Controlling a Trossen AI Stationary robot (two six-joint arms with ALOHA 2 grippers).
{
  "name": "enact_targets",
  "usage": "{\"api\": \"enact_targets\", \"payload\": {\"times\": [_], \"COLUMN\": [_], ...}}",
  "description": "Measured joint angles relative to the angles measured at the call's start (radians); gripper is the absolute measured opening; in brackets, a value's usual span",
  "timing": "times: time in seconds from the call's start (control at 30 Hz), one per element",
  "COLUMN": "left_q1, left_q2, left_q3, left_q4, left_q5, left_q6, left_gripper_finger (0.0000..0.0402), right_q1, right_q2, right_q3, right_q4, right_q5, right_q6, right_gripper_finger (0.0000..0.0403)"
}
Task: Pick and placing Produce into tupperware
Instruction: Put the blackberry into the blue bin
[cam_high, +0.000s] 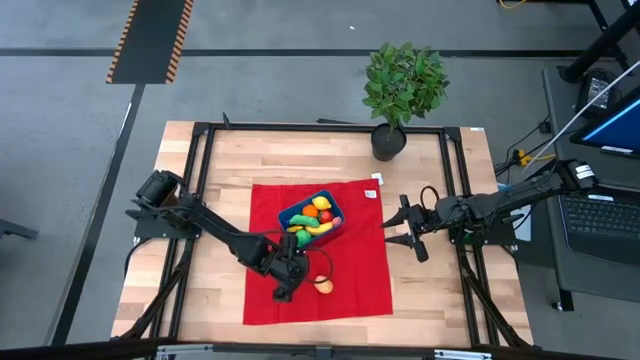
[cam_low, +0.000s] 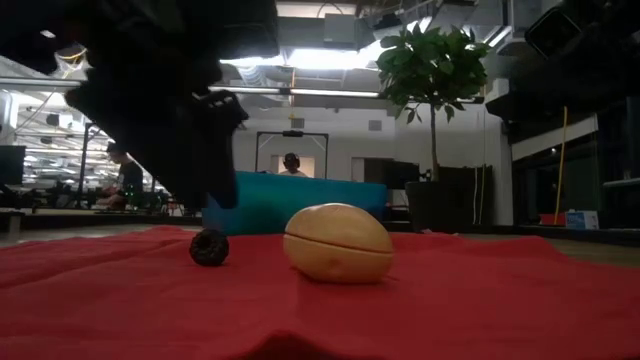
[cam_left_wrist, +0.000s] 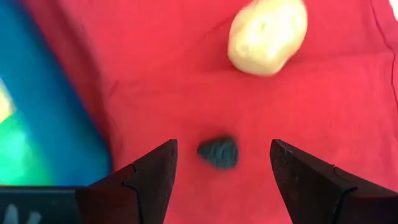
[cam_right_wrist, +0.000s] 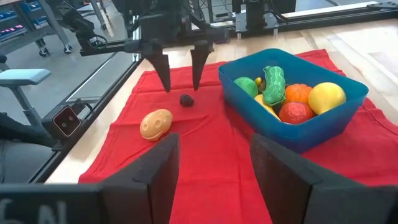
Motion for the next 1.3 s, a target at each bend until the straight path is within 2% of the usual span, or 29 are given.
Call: {"api": "enact_targets", "payload": {"times": [0.43,0.9,1.3], "left_q1": [0.003,0.002,0.0], "left_q2": [0.031,0.031,0.031], "left_q3": [0.0,0.0,-0.007], "left_q4": [0.009,0.036,0.035], "left_q5": [0.003,0.003,0.003], "left_q6": [-0.004,-0.026,-0.061], "left_gripper_finger": [0.0246,0.0201,0.02], "right_q1": [0.0,0.0,0.0], "right_q2": [0.0,0.0,0.0], "right_q3": [0.0,0.0,0.0], "right_q4": [-0.007,-0.007,-0.007], "right_q5": [0.0,0.0,0.0], "right_q6": [0.0,0.0,0.001], "right_gripper_finger": [0.0196,0.0196,0.0196]}}
